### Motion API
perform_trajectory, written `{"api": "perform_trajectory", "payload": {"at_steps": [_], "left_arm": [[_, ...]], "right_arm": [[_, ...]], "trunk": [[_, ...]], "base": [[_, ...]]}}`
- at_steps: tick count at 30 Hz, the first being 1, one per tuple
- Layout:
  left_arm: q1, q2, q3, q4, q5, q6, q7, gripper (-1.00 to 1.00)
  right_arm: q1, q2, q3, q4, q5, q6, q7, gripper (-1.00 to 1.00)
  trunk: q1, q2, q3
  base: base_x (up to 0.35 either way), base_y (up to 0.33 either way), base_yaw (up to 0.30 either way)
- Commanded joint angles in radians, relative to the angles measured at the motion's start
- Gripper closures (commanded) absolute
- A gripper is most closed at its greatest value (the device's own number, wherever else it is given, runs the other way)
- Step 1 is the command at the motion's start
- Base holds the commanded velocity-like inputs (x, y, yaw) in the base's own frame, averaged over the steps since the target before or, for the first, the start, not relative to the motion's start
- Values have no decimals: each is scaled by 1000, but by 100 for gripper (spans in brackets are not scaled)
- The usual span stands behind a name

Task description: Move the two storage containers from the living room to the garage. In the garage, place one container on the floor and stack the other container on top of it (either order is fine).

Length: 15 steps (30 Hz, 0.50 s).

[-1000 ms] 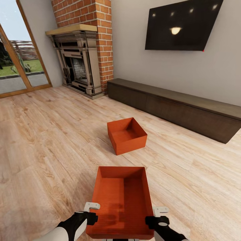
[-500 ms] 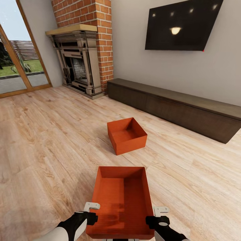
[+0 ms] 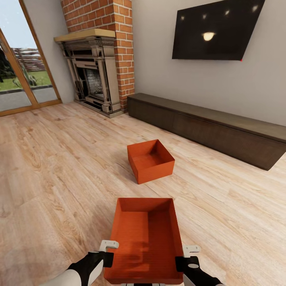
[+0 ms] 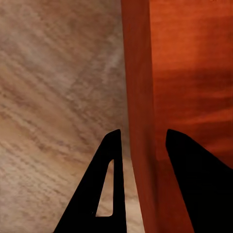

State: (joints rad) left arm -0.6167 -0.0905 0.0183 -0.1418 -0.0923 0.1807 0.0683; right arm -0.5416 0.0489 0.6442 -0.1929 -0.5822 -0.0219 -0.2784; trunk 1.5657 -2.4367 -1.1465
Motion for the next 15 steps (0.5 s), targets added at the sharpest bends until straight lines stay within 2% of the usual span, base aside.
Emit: {"api": "perform_trajectory", "payload": {"at_steps": [1,15], "left_arm": [[0,0,0,-2,-20,6,5,100],[0,1,-5,-6,-23,4,4,100]], "right_arm": [[-1,-1,2,1,-9,-4,-8,100],[0,-4,3,1,-6,-4,-7,100]], "trunk": [[0,0,-1],[0,0,-1]], "base": [[0,0,0],[0,0,0]]}}
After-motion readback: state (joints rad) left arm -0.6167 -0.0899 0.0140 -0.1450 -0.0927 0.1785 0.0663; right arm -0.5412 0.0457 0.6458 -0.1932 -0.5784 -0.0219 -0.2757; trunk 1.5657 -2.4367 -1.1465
